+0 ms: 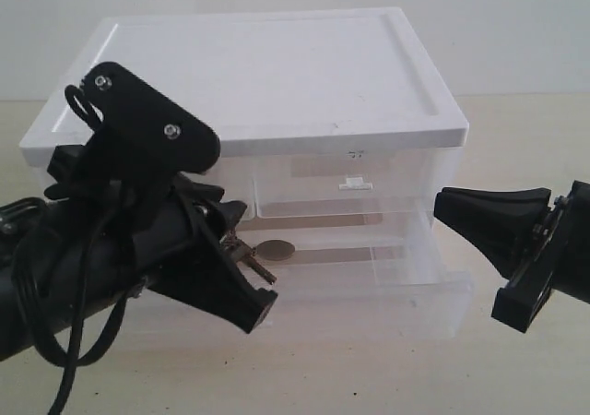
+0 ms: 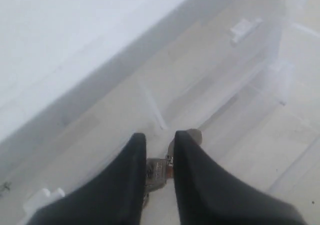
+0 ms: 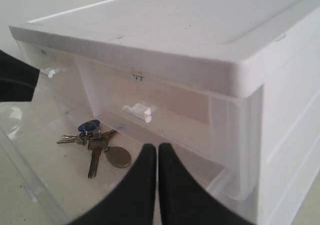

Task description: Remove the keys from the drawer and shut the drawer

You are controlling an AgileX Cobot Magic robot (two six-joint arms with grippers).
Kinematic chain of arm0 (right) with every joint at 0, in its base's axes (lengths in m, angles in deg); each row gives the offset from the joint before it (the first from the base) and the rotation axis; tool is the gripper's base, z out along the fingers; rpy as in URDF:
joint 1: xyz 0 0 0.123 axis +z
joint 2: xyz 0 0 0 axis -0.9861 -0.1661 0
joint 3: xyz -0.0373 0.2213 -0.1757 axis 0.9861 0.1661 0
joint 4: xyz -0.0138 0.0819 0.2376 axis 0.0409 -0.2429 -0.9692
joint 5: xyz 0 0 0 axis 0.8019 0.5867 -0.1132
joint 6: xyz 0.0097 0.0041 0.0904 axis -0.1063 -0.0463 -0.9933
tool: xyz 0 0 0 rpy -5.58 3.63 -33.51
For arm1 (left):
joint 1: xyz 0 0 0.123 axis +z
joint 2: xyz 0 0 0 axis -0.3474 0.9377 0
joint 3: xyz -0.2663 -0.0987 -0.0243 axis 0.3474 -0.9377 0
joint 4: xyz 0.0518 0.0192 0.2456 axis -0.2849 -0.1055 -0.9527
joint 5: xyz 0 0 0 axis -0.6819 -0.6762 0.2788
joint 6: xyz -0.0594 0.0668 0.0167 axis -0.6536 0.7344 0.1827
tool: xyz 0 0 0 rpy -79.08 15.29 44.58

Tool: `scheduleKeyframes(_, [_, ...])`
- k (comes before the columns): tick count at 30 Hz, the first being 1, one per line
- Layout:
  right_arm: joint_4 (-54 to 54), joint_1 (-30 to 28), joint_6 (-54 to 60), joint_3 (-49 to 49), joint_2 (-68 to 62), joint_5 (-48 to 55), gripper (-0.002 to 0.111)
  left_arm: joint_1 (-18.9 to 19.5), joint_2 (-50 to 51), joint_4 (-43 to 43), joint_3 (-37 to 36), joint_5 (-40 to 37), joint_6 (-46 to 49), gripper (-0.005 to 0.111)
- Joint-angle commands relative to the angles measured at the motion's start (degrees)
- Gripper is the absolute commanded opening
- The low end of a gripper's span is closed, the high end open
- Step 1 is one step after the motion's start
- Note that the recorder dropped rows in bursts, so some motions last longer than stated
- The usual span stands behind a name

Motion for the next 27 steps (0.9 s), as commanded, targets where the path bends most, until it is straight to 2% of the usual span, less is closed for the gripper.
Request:
scheduleKeyframes(1, [0.09,-0.12,0.18,-0.19,-0.05,-0.71,0.0,-2.98,-0.32,0.57,2.95,0.55,-0.97,0.016])
scheduleKeyframes(3, [0.09,-0.12,0.18,-0.19,-0.05,-0.71,0.0,-3.39,-0.32,0.57,2.9,-6.11,4.73,0.016])
scheduleKeyframes(5, [0.1,-0.12,0.09,-0.19,-0.05,-0.43,0.0,-3.39,-0.32,0.57,1.09,-18.61,19.56,0.017])
scheduleKeyframes(6, [0.19,-0.12,-0.06,-0.19,-0.05,-0.37,0.0,-3.39,-0.32,0.57,0.54,-20.47,22.71,0.021])
scheduleKeyframes(8, [0.19,-0.12,-0.06,-0.19,-0.05,-0.37,0.0,-3.39,-0.32,0.57,-0.52,-20.47,28.25,0.033])
scheduleKeyframes(9, [0.19,-0.12,-0.06,-0.19,-0.05,-0.37,0.0,-3.39,-0.18,0.57,-0.96,-18.7,28.25,0.042])
scheduleKeyframes(10, [0.32,-0.12,-0.06,-0.19,-0.05,-0.37,0.0,-3.39,0.58,0.57,-1.56,-14.12,28.12,0.056])
scheduleKeyframes(13, [0.75,-0.12,-0.55,-0.19,-0.05,-0.37,0.0,-3.28,1.96,0.57,-2.54,-11.14,28.12,0.06])
scheduleKeyframes(18, [0.87,-0.12,-0.85,-0.19,-0.05,-0.37,0.0,-3.28,5.59,0.11,-3.05,-10.88,28.12,0.057])
scheduleKeyframes(22, [1.01,-0.12,-0.97,-0.19,-0.05,-0.62,0.0,-3.28,8.75,-1.26,-3.05,-4.82,28.12,0.052])
scheduleKeyframes(26, [1.01,-0.12,-0.97,-0.19,-0.05,-0.62,0.0,-3.28,9.57,-1.35,-3.05,-4.49,28.12,0.005])
scheduleKeyframes(27, [1.01,-0.12,-0.97,-0.19,-0.05,-0.62,0.0,-3.28,9.57,-1.04,-3.05,-4.5,28.12,0.005])
